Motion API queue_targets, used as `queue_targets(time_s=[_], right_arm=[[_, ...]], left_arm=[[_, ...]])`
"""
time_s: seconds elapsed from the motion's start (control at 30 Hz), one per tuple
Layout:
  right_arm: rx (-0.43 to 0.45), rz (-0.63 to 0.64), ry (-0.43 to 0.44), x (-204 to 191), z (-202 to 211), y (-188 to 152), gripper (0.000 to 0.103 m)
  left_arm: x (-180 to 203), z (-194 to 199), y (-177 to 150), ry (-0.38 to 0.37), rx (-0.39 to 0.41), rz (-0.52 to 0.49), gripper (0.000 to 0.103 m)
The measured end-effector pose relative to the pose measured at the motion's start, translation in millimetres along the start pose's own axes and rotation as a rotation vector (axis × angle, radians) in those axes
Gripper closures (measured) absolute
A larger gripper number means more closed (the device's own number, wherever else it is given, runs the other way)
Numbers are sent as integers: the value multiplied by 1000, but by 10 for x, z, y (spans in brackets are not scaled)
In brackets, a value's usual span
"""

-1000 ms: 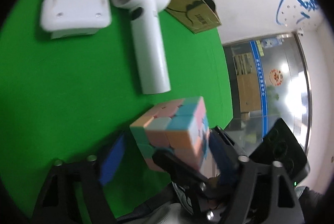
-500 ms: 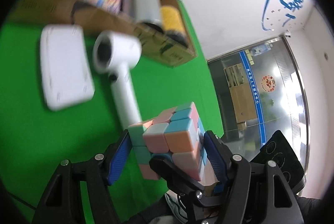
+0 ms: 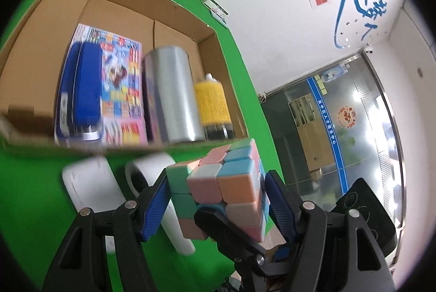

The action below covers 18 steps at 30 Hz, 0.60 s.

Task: Organize rigid objects
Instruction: 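Carry the cube over the box beside the stapler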

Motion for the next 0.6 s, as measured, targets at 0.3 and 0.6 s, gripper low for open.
queue_targets(time_s=[0.3, 0.6], right_arm=[[-37, -29, -18, 265, -532, 410, 49], [-53, -75, -6, 428, -991, 455, 49]], left_arm=[[-293, -290, 555, -71, -72, 68, 35], [-459, -437, 748, -4, -98, 66, 36]])
Point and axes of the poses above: each gripper's, at about its wrist camera, not at the fingertips, and z roughly against the way its jaws point, x to its right, y to its top, the point moved 1 cm from there along -z, roughly the way its jaws point, and after that the axes turned 13 degrees about y, right-handed, at the moved point
